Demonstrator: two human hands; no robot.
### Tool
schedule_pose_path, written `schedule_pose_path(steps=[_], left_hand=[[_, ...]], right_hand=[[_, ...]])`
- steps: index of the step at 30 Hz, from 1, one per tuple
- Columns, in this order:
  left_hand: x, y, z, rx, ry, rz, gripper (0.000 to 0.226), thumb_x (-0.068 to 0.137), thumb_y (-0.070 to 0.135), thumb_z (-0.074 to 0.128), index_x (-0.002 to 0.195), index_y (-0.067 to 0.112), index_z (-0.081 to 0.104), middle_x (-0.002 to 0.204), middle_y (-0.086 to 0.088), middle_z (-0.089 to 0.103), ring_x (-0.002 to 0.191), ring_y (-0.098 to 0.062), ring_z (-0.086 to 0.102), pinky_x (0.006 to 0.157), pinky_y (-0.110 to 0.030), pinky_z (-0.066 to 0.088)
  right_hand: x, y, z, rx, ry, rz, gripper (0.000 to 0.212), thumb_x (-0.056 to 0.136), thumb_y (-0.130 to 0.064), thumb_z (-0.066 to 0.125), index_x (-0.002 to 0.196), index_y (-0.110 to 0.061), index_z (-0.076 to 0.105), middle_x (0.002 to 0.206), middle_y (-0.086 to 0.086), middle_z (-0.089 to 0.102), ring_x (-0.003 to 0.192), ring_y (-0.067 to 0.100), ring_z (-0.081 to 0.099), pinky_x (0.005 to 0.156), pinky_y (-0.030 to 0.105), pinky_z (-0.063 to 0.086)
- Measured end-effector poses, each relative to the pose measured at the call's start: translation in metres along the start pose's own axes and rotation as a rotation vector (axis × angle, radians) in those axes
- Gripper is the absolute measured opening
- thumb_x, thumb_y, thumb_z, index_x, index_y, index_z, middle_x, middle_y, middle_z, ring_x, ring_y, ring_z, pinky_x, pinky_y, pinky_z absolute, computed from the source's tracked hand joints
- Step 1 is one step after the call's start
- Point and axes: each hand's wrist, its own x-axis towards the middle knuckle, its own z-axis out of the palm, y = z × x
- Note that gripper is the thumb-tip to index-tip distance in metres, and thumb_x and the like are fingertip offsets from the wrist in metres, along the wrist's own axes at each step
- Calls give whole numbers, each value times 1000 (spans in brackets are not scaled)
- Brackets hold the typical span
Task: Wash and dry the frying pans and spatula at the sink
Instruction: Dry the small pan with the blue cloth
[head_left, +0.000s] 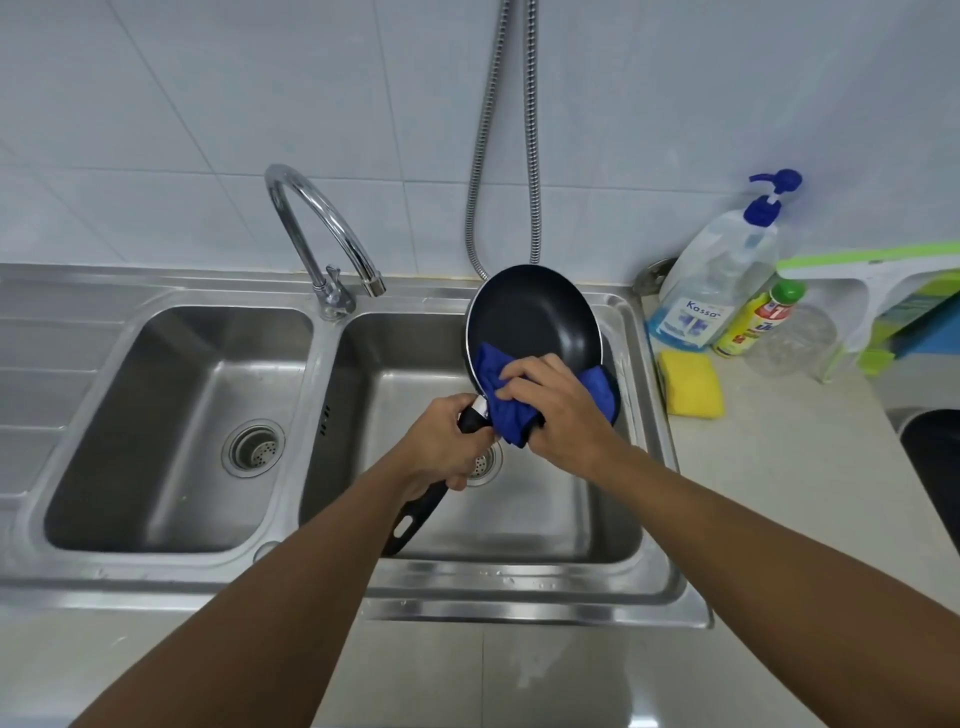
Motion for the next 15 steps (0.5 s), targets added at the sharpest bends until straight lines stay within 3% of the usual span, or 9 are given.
schedule_pose_path(steps=[2,5,8,10,11,13,15], left_hand=[[-2,-2,-2,-6,-12,19,11,96,10,64,107,11,65,66,-7,49,45,-14,37,42,-24,32],[-5,-8,-8,-13,-39,32,19,96,12,65,115,17,67,70,-10,50,45,-16,35,43,-24,32],[-9,-10,-7,-33,-59,21,26,96,11,65,121,18,66,71,-12,48,45,-16,34,44,-25,31],[-10,-10,-5,-61,-57,16,24,97,9,65,120,17,66,70,-12,47,44,-14,33,44,-24,30],[-9,-9,-3,-73,-48,18,23,96,8,65,118,15,66,70,-11,46,44,-14,33,44,-24,29],[-8,-5,1,-70,-27,26,22,95,5,65,115,12,66,70,-11,43,44,-15,32,43,-23,29],[-7,-3,2,-65,-28,17,24,93,-1,64,115,9,64,66,-9,42,44,-15,33,42,-23,30]], right_hand=[[-3,7,-3,-28,-51,-46,42,66,13,68,101,-10,74,114,2,67,98,26,57,81,36,50],[-10,34,-21,-293,-195,-123,38,60,6,75,91,-16,76,105,1,69,88,27,59,71,40,49],[-2,46,-38,-546,-262,-27,29,58,-6,84,82,-20,77,92,0,67,81,27,56,65,37,41],[7,38,-39,-569,-310,86,26,63,-9,81,85,-22,79,91,-1,67,83,28,57,68,35,39],[12,32,-36,-479,-318,163,27,67,-7,76,90,-23,80,95,0,69,87,29,60,71,35,43],[19,12,-25,-65,-287,362,34,73,2,65,96,-19,80,99,1,72,94,28,66,80,35,52],[23,-13,-15,345,-77,516,39,76,11,58,99,-15,77,98,1,73,95,18,68,86,26,51]])
